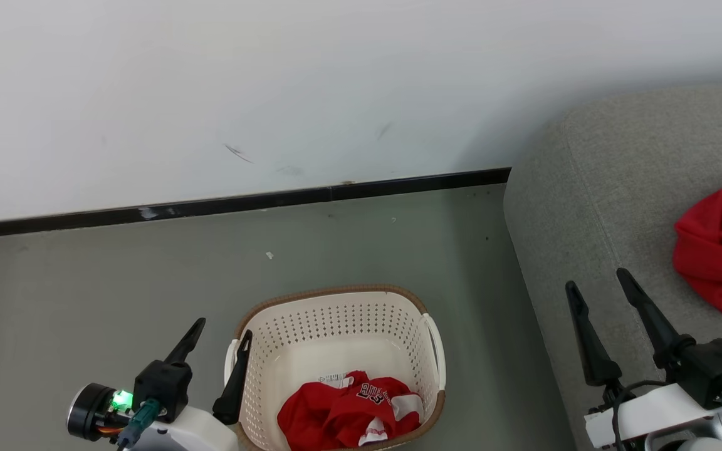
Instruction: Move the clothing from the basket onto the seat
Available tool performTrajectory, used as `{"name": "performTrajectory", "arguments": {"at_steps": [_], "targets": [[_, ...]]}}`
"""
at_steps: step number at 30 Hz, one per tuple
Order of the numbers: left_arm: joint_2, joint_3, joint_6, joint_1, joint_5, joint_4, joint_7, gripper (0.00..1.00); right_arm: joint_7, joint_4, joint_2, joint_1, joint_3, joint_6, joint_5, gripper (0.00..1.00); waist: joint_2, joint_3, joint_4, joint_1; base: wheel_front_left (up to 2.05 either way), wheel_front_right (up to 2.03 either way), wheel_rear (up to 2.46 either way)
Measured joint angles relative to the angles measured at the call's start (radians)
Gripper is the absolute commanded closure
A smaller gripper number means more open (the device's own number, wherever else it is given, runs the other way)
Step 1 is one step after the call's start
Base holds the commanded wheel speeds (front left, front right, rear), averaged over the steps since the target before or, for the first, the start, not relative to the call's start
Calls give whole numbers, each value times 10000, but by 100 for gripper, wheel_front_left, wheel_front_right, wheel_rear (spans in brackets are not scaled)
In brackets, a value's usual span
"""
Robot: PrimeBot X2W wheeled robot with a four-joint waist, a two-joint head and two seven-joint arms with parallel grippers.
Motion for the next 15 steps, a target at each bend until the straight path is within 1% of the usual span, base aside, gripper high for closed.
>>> {"name": "performTrajectory", "arguments": {"at_steps": [3,8,10,15], "targets": [[-33,-205,-180,-288,92,278,163,0,0,-203,0,-11,-163,0,-4,0,0,212,-82,0,0,0,0],[-205,-556,-351,-676,255,711,339,0,0,-497,10,-33,-422,0,-79,0,0,606,-238,0,0,0,0],[-226,-740,-483,-910,351,1016,454,0,0,-625,12,-43,-479,0,-79,0,0,866,-342,0,0,0,0],[-228,-1003,-646,-1377,621,1515,639,0,0,-888,17,-250,-493,0,-75,0,0,1335,-530,0,0,0,0]]}}
